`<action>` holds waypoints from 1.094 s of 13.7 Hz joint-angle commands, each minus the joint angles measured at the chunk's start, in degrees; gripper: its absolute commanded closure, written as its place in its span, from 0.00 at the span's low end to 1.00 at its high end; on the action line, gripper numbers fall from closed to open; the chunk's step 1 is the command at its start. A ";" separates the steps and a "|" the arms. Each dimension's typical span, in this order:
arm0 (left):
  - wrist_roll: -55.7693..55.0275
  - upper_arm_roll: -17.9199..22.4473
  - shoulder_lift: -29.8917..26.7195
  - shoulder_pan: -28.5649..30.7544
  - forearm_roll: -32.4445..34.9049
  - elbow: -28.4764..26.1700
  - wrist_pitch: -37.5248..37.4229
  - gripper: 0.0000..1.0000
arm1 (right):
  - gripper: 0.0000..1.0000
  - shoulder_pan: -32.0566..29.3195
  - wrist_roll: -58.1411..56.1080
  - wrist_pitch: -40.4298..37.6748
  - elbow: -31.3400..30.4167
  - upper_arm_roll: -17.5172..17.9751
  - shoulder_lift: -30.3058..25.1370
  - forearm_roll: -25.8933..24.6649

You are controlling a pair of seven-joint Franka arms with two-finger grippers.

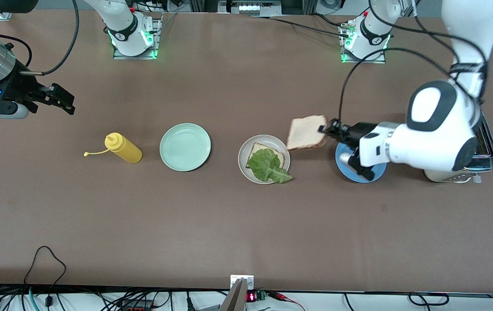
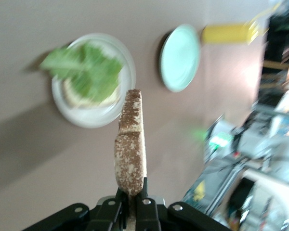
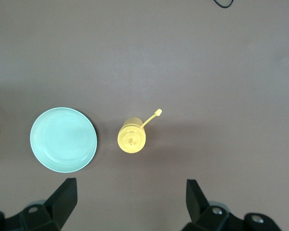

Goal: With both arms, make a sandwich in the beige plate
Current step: 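Carry the bread slice onto the lettuce on the beige plate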

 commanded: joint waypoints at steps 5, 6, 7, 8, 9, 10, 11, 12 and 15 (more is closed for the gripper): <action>8.99 -0.16 5.68 -5.39 -10.26 -7.78 21.45 1.00 | 0.00 -0.20 -0.43 0.58 -1.11 0.81 -2.58 0.60; 11.72 -0.16 6.03 -5.39 -13.25 -9.45 23.04 1.00 | 0.00 -0.20 -0.43 0.58 -1.11 0.64 -2.85 2.00; 15.23 -0.16 6.12 -5.30 -15.71 -11.38 24.27 1.00 | 0.00 -0.28 -0.52 0.49 -1.11 0.46 -3.02 2.80; 19.18 -0.16 6.30 -5.13 -19.31 -13.22 24.89 1.00 | 0.00 -0.46 -0.60 0.49 -1.20 0.37 -3.46 2.80; 23.22 -0.08 6.56 -4.86 -23.26 -15.16 25.07 1.00 | 0.00 -1.16 -0.69 0.41 -1.29 0.37 -3.64 2.80; 27.43 -0.08 6.91 -4.69 -26.78 -17.09 25.07 1.00 | 0.00 -1.42 -0.78 0.32 -1.29 0.63 -3.73 2.80; 30.26 -0.08 7.53 -4.51 -28.20 -18.24 25.60 1.00 | 0.00 -1.60 -0.95 0.32 -1.29 0.72 -3.73 2.80; 32.64 -0.08 8.40 -4.42 -28.31 -18.86 26.91 1.00 | 0.00 -1.60 -1.56 0.32 -1.29 0.72 -3.73 2.72; 35.56 -0.08 10.34 -4.42 -28.66 -18.78 28.50 1.00 | 0.00 -2.04 -5.77 0.06 -1.38 0.64 -3.82 2.45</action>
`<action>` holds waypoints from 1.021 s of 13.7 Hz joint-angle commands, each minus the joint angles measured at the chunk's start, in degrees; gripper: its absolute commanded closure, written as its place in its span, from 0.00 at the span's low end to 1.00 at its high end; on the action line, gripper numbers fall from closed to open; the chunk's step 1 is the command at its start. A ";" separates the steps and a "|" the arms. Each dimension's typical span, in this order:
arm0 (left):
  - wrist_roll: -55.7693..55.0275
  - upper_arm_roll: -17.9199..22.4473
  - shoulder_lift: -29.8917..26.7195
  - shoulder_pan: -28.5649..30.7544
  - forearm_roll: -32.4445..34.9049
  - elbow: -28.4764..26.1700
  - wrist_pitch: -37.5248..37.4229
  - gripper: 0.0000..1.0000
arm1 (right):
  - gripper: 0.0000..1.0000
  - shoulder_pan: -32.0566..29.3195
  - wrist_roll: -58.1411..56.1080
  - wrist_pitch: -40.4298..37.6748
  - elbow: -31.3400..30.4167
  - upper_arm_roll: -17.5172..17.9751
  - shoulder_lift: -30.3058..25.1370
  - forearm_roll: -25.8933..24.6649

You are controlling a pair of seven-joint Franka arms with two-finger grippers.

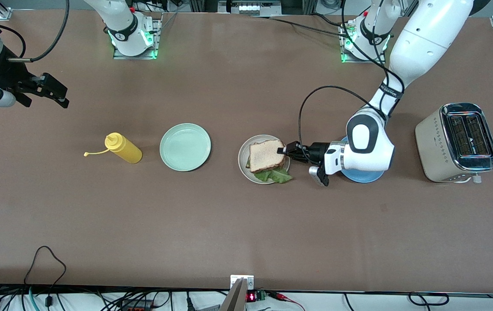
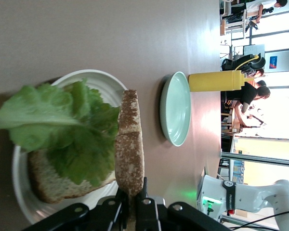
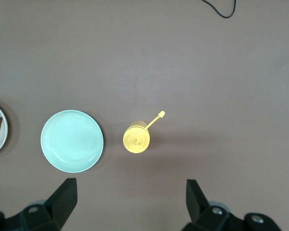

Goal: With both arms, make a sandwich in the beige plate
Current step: 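Carry the bread slice onto the lettuce on the beige plate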

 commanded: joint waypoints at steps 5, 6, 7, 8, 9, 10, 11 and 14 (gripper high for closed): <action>4.15 0.03 1.89 0.23 -1.62 0.28 1.61 0.01 | 0.00 -1.15 -3.74 -0.41 -1.08 0.71 -2.16 0.81; 5.11 0.03 1.89 0.23 -1.45 0.10 3.01 0.00 | 0.00 -1.06 -3.57 -0.67 -1.08 0.71 -2.25 0.81; 5.30 0.11 1.81 -0.20 -1.27 0.19 3.28 0.00 | 0.00 -0.98 -3.39 -0.76 -0.99 0.80 -2.34 0.81; 5.30 0.29 1.37 -0.38 -1.09 0.19 3.28 0.00 | 0.00 -0.98 -3.39 -0.67 -0.99 0.80 -2.60 0.73; 5.30 0.38 0.84 -0.38 -0.92 0.27 3.28 0.00 | 0.00 -0.89 -3.30 -0.67 -0.99 0.80 -2.77 0.73; 5.30 0.47 -0.21 -0.29 -0.05 0.19 3.20 0.00 | 0.00 -0.89 -3.30 -0.58 -0.99 0.80 -2.86 0.73; 4.95 0.47 -1.35 -0.12 3.44 0.27 3.20 0.00 | 0.00 -0.89 -3.30 -0.50 -0.99 0.80 -2.86 0.73; 4.33 0.55 -4.08 1.11 12.78 0.36 2.67 0.00 | 0.00 -0.89 -3.30 -0.32 -0.91 0.89 -3.04 0.73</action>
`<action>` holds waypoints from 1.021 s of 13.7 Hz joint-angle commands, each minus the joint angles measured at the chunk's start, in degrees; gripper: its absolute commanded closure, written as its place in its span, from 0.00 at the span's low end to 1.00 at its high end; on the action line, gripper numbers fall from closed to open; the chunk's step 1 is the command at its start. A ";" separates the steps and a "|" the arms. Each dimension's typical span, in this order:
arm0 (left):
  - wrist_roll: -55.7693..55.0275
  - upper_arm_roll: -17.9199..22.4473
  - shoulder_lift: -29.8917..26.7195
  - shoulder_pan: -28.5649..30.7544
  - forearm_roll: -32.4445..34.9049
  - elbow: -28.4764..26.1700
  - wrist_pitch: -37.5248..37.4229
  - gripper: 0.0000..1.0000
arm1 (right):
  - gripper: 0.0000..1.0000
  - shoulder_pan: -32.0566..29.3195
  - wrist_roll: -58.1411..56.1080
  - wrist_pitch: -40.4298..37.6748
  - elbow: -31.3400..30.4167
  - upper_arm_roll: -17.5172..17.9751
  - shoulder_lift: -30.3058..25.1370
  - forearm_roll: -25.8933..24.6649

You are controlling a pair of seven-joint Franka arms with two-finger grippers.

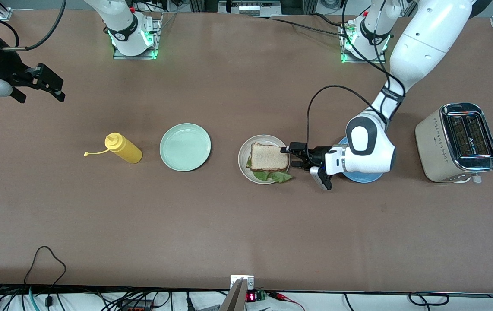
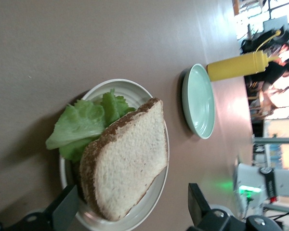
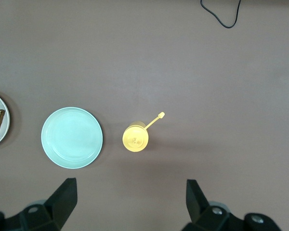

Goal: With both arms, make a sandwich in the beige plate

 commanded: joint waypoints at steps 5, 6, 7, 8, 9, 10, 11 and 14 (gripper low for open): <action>-7.25 0.77 -8.14 1.24 15.69 -0.97 -1.30 0.00 | 0.00 -0.61 -1.53 -0.11 -0.98 0.33 -1.64 0.55; -10.67 0.77 -9.37 1.59 19.82 -0.71 -3.30 0.00 | 0.00 -0.70 -1.79 -0.20 -0.98 0.06 -1.73 0.55; -13.41 0.77 -10.43 1.94 23.60 -0.18 -5.24 0.00 | 0.00 -0.78 -1.88 -0.20 -0.89 -0.11 -1.73 0.64; -16.56 0.77 -11.22 2.64 27.99 1.04 -7.52 0.00 | 0.00 -0.79 -1.88 -0.12 -0.89 -0.12 -1.73 0.64; -20.34 0.77 -12.19 2.74 32.73 2.71 -11.02 0.00 | 0.00 -0.70 -1.88 0.06 -0.89 -0.12 -1.73 0.64; -24.12 0.77 -12.89 2.74 38.35 4.03 -13.93 0.00 | 0.00 -0.70 -1.88 0.15 -0.89 -0.12 -1.73 0.64; -27.46 0.77 -13.68 2.74 43.36 5.00 -16.39 0.00 | 0.00 -0.78 -1.88 0.24 -0.80 -0.12 -1.73 0.55; -35.56 0.77 -16.41 2.74 53.57 9.21 -25.87 0.00 | 0.00 -0.70 -1.88 -0.20 -0.80 -0.03 -1.73 0.64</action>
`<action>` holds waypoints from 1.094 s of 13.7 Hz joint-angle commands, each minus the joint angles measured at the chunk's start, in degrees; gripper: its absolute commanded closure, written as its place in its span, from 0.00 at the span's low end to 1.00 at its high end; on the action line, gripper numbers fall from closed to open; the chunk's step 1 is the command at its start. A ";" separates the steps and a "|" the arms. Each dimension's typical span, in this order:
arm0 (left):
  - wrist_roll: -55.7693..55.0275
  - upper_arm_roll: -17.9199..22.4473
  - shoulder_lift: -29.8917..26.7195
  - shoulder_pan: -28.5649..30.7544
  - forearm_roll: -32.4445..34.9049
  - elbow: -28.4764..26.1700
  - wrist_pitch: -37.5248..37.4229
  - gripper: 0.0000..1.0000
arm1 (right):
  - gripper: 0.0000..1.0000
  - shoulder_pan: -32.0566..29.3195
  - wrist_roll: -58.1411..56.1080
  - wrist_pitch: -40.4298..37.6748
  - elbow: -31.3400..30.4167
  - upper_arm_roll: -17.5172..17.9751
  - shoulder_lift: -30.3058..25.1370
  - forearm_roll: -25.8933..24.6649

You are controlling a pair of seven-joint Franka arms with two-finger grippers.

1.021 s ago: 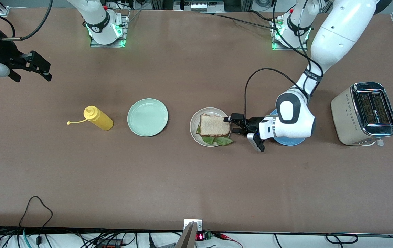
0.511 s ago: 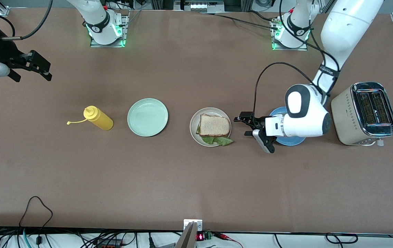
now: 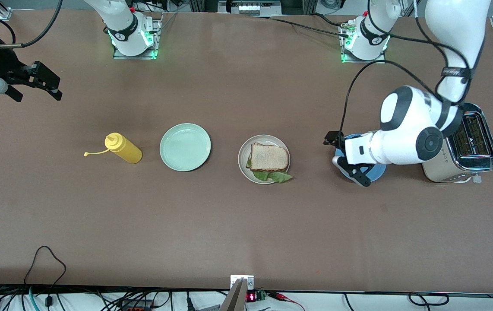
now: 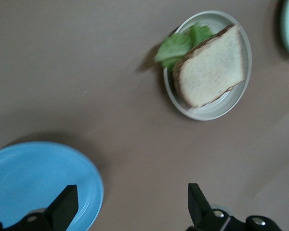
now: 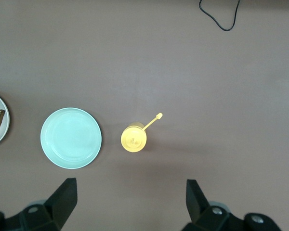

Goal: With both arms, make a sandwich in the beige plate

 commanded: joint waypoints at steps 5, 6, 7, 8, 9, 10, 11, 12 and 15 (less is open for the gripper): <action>-9.96 0.25 -2.94 0.19 16.26 17.30 -25.39 0.00 | 0.00 -0.56 -1.07 0.04 0.25 0.38 -0.87 1.17; -9.96 0.34 -3.02 0.71 16.35 18.19 -26.72 0.00 | 0.00 -0.56 -1.07 0.12 0.25 0.47 -0.87 1.17; -9.96 2.08 -4.07 0.72 16.26 18.29 -26.82 0.00 | 0.00 -0.56 -1.07 0.12 0.34 0.56 -0.87 1.08; -9.88 5.14 -6.77 0.37 15.22 17.59 -26.30 0.00 | 0.00 -0.56 -1.07 0.12 0.52 0.56 -0.87 1.08; -10.48 7.69 -8.80 0.02 13.82 17.32 -26.04 0.00 | 0.00 -0.56 -1.16 -0.05 0.78 0.56 -0.78 1.08; -11.27 9.90 -10.82 -0.51 12.58 16.10 -25.95 0.00 | 0.00 -0.56 -1.25 -0.05 1.22 0.56 -0.70 1.17; -12.33 13.05 -13.63 -2.25 10.74 14.00 -25.77 0.00 | 0.00 -0.56 -1.16 0.12 1.39 0.56 -0.43 1.17; -12.86 16.30 -16.70 -4.01 9.59 11.20 -24.20 0.00 | 0.00 -0.56 -1.16 0.30 1.66 0.56 -0.26 1.25; -12.34 18.71 -25.76 -4.55 8.97 1.71 -14.81 0.00 | 0.00 -0.56 -1.25 0.12 1.75 0.56 -0.26 1.26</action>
